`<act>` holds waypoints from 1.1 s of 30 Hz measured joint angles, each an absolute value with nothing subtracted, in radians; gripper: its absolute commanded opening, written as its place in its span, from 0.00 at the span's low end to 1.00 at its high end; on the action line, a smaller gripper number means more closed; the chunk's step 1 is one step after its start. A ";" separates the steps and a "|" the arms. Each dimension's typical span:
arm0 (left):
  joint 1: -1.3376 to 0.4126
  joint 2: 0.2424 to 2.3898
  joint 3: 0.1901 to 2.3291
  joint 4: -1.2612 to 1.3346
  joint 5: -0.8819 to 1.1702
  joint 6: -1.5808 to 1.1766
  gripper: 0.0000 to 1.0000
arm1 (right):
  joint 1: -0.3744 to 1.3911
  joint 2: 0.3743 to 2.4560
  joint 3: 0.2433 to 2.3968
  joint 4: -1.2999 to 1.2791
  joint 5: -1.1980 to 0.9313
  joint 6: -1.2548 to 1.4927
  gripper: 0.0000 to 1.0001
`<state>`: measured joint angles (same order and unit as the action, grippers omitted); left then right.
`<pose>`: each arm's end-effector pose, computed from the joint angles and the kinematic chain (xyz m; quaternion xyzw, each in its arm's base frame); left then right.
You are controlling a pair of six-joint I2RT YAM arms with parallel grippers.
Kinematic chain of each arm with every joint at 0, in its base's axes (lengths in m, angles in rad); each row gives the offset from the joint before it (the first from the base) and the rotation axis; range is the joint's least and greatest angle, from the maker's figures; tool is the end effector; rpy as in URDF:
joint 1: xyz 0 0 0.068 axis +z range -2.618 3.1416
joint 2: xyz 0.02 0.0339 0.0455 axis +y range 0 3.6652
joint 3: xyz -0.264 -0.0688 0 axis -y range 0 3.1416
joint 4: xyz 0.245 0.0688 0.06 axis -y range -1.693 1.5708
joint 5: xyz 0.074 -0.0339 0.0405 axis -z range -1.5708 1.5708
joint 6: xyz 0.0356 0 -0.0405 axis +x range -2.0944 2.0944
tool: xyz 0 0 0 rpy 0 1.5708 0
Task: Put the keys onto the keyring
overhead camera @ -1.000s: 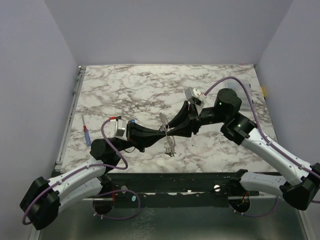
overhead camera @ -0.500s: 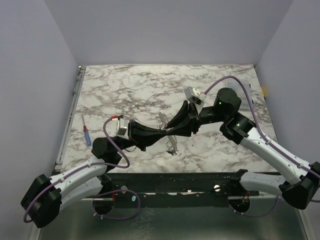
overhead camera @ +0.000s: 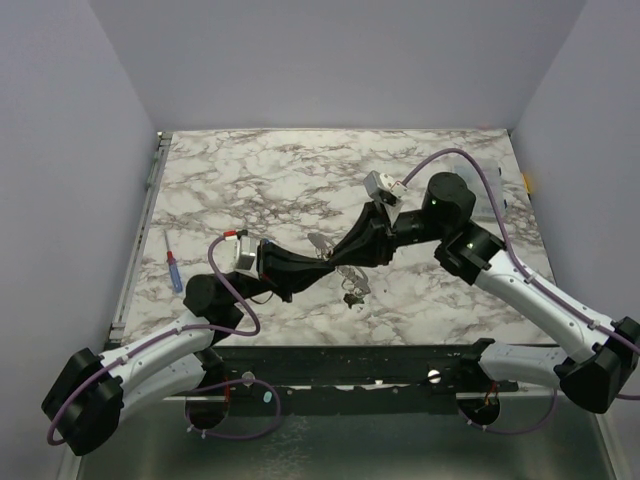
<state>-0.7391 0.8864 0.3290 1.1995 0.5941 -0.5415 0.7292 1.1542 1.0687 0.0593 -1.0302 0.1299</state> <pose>0.1164 -0.1330 0.3013 0.3027 0.4003 -0.6159 0.6073 0.1696 0.1925 0.3914 -0.5124 0.4941 0.5737 0.4051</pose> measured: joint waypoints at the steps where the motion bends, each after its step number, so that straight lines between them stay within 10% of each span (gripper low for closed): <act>1: -0.739 0.888 0.329 1.199 0.593 -0.542 0.00 | 0.729 1.157 1.071 0.059 -1.031 0.129 0.17; 12: -0.737 0.894 0.326 1.178 0.527 -0.572 0.00 | 0.727 1.167 1.085 0.024 -0.986 0.078 0.01; 21: -0.738 0.893 0.317 1.158 0.485 -0.571 0.47 | 0.728 1.161 1.073 0.006 -0.926 0.045 0.01; 33: -0.740 0.735 0.332 0.900 0.435 -0.397 0.59 | 0.739 1.129 1.011 -0.036 -0.902 0.032 0.01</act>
